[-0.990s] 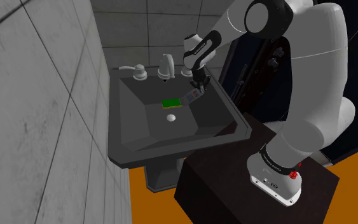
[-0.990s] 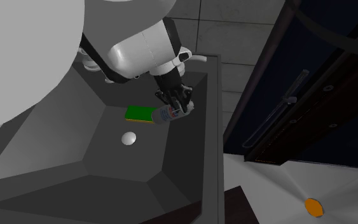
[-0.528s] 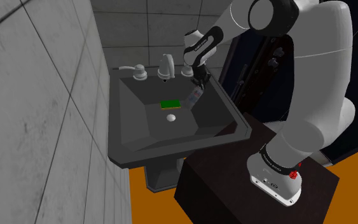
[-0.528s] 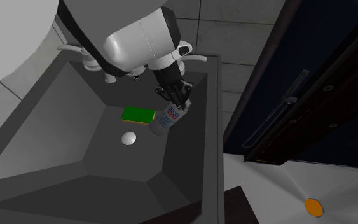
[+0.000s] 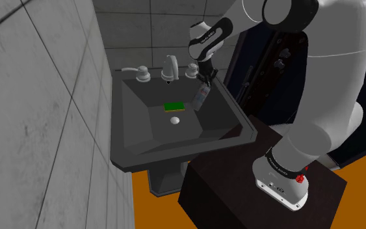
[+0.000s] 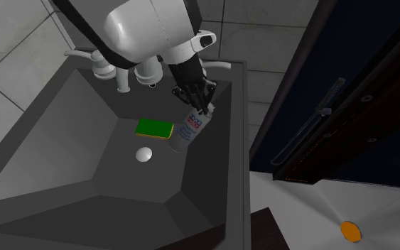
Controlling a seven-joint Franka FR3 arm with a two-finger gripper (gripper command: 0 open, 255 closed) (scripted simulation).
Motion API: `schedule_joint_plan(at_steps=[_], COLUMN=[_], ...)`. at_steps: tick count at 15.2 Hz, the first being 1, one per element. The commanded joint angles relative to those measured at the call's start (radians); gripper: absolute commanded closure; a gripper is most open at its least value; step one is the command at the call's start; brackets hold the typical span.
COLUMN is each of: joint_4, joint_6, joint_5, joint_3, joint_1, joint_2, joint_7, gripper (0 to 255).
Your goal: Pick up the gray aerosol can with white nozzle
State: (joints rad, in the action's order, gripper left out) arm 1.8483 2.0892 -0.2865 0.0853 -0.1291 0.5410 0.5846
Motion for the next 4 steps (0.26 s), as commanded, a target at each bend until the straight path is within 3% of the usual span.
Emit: schedule_joint_plan(at_steps=[1, 4], joint_4=[-0.004, -0.005], joint_6=[-0.021, -0.032], joint_5=[0.002, 0.003], joint_3=[-0.001, -0.001], joint_1=[0.001, 0.001], joint_2=[-0.018, -0.028], joint_7=[-0.006, -0.009], gripper=[255, 255])
